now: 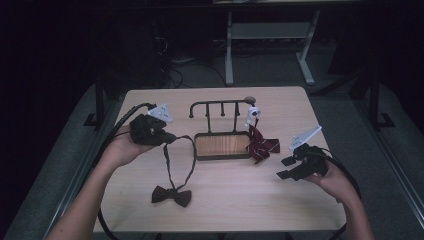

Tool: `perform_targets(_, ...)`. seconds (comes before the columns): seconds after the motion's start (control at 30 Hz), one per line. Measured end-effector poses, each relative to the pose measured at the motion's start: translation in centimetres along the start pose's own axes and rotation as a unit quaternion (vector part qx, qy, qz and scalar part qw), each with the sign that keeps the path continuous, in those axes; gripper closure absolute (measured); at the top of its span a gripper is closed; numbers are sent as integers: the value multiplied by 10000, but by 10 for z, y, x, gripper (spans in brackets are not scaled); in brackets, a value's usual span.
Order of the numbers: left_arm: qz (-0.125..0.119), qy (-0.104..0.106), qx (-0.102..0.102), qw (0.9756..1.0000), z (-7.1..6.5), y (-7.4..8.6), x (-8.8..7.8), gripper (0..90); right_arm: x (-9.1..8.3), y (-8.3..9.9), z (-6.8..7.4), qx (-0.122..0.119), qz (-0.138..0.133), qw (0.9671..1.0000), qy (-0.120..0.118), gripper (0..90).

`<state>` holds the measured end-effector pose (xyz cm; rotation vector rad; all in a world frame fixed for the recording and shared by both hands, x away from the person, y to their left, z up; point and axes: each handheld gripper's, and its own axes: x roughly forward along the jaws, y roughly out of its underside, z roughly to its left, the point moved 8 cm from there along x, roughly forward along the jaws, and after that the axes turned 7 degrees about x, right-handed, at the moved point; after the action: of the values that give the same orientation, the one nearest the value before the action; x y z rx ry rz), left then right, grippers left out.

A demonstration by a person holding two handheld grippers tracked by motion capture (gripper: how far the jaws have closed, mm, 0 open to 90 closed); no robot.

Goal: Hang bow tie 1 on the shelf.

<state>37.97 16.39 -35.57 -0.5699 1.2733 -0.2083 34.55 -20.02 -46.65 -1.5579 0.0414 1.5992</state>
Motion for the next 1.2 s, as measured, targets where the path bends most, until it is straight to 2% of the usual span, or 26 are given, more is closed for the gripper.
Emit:
perform_targets(0.33,-34,106,-34,9999,5,-5,-3,900,-1,-1,1,15,-19,10000,1,424)
perform_targets(0.57,-40,-6,30,10000,13,-16,-8,900,-2,-1,0,-11,-33,10000,17,430)
perform_targets(0.77,2,-37,5,10000,20,-23,-8,900,-4,-2,2,8,-61,10000,15,429)
perform_targets(0.97,-93,-107,2,9999,25,-29,-11,900,-7,-3,3,-28,-100,9999,21,429)
perform_targets(1.2,-81,-125,-53,9999,31,-34,-13,900,-6,-4,2,-53,-102,9999,33,428)
